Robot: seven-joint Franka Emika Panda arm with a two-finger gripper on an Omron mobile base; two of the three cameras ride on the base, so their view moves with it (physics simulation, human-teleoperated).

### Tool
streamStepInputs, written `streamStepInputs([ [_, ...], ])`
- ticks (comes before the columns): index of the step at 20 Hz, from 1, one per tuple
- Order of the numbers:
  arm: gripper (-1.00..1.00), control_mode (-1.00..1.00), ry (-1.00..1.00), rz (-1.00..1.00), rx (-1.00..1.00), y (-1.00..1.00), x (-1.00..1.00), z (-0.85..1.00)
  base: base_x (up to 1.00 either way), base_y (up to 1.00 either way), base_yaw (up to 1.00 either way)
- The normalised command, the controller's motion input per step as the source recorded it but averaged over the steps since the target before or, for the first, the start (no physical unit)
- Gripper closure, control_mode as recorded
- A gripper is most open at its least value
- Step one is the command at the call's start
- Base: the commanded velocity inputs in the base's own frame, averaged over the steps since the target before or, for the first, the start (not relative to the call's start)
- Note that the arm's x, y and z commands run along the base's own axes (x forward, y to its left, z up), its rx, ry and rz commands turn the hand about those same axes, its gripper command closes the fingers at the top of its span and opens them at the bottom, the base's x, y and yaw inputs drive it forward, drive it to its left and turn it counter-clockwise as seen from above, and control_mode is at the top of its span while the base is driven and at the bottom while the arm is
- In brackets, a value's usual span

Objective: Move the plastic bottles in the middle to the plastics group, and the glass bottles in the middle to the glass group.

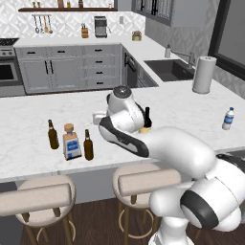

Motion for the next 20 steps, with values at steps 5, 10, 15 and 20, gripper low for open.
streamStepInputs([
  [5, -1.0, -1.0, 0.18, 0.0, 0.0, -0.86, -0.28, 0.32, 0.0, 0.0, 0.0],
  [10, -1.0, -1.0, 0.12, 0.0, 0.0, -0.81, -0.23, 0.28, 0.0, 0.0, 0.0],
  [15, -1.0, -1.0, 0.03, 0.0, -0.02, -0.7, 0.01, 0.1, 0.0, 0.0, 0.0],
  [20, -1.0, -1.0, 0.0, 0.01, -0.1, -0.53, 0.23, -0.02, 0.0, 0.0, 0.0],
])
